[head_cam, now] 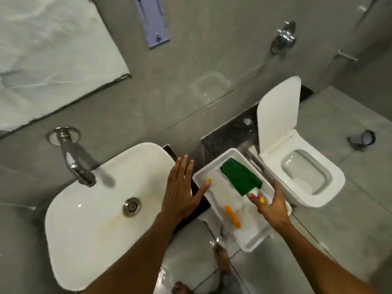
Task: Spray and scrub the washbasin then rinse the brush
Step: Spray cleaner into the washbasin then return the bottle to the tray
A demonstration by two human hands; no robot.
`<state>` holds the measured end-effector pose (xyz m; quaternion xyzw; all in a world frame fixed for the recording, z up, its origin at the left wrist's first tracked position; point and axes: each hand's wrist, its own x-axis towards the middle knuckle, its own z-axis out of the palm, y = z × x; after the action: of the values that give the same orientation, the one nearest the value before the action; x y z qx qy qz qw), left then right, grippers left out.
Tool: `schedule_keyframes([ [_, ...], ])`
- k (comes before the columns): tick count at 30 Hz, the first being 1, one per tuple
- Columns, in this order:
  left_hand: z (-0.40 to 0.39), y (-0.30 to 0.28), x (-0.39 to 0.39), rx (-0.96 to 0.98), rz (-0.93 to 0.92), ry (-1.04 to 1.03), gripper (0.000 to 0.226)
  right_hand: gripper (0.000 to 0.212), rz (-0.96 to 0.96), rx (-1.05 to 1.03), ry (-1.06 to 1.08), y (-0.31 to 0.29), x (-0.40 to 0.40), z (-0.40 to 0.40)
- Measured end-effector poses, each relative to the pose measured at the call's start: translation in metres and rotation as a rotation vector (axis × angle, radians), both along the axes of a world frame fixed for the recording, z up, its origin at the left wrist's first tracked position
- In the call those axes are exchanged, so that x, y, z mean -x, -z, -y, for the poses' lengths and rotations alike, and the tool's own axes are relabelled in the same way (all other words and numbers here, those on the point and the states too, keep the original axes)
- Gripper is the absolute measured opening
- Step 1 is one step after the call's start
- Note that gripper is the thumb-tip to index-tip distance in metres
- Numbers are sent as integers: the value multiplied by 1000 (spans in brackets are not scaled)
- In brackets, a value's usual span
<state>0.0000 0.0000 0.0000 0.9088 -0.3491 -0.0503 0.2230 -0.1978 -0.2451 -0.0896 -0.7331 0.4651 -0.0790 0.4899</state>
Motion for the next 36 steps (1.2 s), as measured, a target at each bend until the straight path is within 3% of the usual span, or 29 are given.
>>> schedule_keyframes([
  [5, 2, 31, 0, -155, 26, 83, 89, 116, 155, -248, 163, 46, 25, -26],
  [15, 8, 44, 3, -140, 78, 21, 78, 88, 297, -161, 540, 105, 14, -46],
  [18, 10, 41, 4, -130, 38, -6, 76, 75, 330, -149, 512, 109, -7, -40],
  [23, 9, 39, 4, -116, 23, -10, 78, 31, 274, -40, 319, 113, -34, -39],
  [25, 9, 42, 3, -119, 41, -13, 77, 33, 264, 37, 277, 110, -42, -40],
  [29, 7, 47, 1, -87, 84, -12, 75, 62, 276, 98, 176, 82, -52, -45],
  [34, 3, 42, 3, -14, 47, -8, 75, 39, 433, -153, 114, 18, -56, -61],
  [36, -3, 34, 7, 26, -6, -44, 75, 47, 470, -209, 56, -13, -57, -74],
])
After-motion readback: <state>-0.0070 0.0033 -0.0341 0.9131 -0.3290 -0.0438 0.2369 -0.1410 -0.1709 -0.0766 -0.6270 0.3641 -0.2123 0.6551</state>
